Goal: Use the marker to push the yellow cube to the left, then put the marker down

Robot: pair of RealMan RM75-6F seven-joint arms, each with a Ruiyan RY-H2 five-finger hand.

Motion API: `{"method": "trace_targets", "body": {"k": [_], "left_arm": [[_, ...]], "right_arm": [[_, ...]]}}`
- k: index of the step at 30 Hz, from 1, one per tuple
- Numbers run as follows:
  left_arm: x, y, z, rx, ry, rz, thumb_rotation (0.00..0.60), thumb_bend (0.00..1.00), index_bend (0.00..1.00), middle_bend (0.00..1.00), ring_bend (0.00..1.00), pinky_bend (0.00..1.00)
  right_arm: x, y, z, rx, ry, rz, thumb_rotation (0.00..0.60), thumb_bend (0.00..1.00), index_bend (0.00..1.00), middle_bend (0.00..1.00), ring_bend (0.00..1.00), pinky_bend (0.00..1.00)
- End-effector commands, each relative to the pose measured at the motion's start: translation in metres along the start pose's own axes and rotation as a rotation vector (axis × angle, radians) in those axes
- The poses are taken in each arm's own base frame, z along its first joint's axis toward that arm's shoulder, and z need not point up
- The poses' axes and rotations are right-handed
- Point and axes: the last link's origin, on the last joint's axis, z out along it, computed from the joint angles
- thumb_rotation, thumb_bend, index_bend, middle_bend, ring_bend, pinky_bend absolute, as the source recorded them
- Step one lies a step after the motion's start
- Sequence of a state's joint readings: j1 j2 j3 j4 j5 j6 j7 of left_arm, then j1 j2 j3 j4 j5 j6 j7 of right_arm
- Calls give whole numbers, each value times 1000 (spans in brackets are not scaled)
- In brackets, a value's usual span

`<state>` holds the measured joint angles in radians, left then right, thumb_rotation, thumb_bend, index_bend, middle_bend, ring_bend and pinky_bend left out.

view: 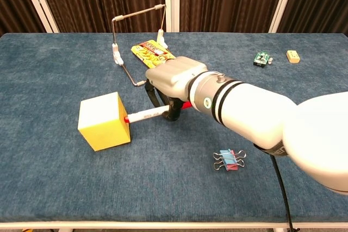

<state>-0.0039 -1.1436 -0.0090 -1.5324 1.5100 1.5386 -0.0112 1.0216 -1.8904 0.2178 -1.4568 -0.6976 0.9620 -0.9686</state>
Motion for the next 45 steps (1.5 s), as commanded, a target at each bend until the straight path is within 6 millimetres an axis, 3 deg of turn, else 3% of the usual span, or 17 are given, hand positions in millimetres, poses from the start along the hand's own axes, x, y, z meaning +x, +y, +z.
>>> {"method": "trace_targets", "body": {"k": [1,4,10,13,18,22,28,36,40,45], "left_arm": [[0,0,1,-2,0,0,600,209,306,267,179,197],[0,1,1,-9,2,-1,600,209,306,267,179,197],[1,1,1,-14,6,-4,600,209,306,267,179,197],[0,1,1,-15,6,-7,600,209,306,267,179,197],[0,3,2,-19,7,-7,600,209,306,267,179,197],[-2,5,3,-27,5,-10,600,209,306,267,179,197],[-1,5,2,-22,5,-8,600,209,306,266,179,197],[0,5,1,-17,7,-9,600,209,306,267,179,197],[1,3,1,-13,11,-10,600,209,306,267,179,197],[-1,1,1,-4,11,-12,600,209,306,267,179,197]], "right_arm": [[2,10,-7,-14,12,-5,600,373,708,669,245,3],[5,32,-20,-43,27,-16,600,373,708,669,245,3],[1,98,-61,-150,19,-25,600,370,703,669,240,5],[-8,136,-87,-216,2,-37,600,369,687,663,236,4],[-31,174,-121,-274,-43,-52,600,368,645,630,225,5],[-48,188,-130,-303,-81,-34,600,366,583,588,199,5],[-63,192,-130,-311,-126,-22,600,353,297,405,88,5],[-60,201,-145,-344,-98,24,600,354,200,328,57,5],[-42,221,-171,-404,-13,76,600,354,150,277,49,6],[-29,251,-228,-486,82,131,600,353,112,196,5,10]]}}
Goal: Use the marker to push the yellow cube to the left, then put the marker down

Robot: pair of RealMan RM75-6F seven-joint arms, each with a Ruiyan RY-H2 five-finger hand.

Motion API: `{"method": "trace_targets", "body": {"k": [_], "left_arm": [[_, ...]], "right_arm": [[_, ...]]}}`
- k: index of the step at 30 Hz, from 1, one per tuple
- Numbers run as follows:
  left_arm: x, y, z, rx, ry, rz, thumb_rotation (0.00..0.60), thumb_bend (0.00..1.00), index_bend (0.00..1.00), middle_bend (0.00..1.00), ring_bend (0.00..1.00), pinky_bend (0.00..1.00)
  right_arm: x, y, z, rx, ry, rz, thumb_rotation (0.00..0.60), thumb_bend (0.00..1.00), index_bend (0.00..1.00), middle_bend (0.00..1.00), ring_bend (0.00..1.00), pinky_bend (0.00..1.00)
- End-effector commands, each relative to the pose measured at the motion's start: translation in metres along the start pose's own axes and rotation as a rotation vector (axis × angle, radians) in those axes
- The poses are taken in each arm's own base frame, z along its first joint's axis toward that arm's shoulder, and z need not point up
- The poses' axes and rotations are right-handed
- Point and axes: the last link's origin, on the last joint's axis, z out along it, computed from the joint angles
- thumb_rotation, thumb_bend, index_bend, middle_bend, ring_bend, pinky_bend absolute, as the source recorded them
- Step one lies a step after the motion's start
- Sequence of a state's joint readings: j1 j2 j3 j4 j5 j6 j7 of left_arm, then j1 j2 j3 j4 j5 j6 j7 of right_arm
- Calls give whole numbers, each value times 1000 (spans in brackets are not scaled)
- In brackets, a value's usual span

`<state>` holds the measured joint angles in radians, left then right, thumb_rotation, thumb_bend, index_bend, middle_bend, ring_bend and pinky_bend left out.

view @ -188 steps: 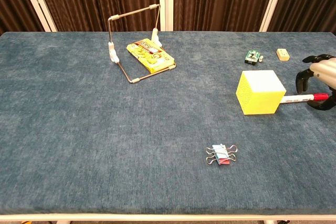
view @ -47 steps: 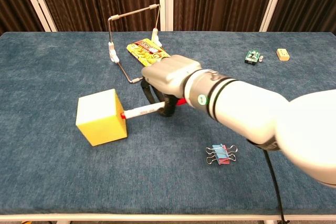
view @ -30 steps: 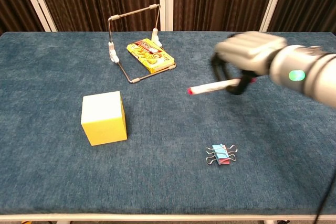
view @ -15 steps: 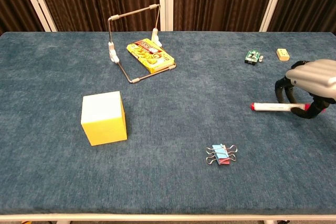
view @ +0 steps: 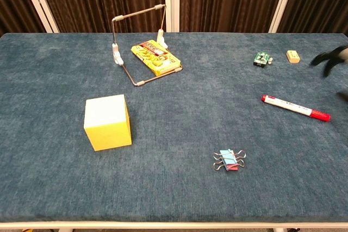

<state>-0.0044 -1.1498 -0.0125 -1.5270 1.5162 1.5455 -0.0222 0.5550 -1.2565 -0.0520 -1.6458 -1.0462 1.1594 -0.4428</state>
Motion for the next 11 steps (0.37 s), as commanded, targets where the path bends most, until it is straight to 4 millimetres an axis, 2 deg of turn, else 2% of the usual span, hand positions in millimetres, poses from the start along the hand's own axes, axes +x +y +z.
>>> {"method": "trace_targets", "body": {"k": [1,5,11], "left_arm": [[-1,0,1,3,0,1,600,209,306,267,179,197],[-1,0,3,4,6,3,600,209,306,267,179,197],[0,2,6,1,14,8,600,209,306,267,179,197]], "right_arm": [[12,37,-37,-59,71,65,600,353,101,175,0,11],[18,63,-79,-81,173,145,600,354,57,137,0,11],[15,79,-126,-99,293,227,600,354,40,129,0,12]]}}
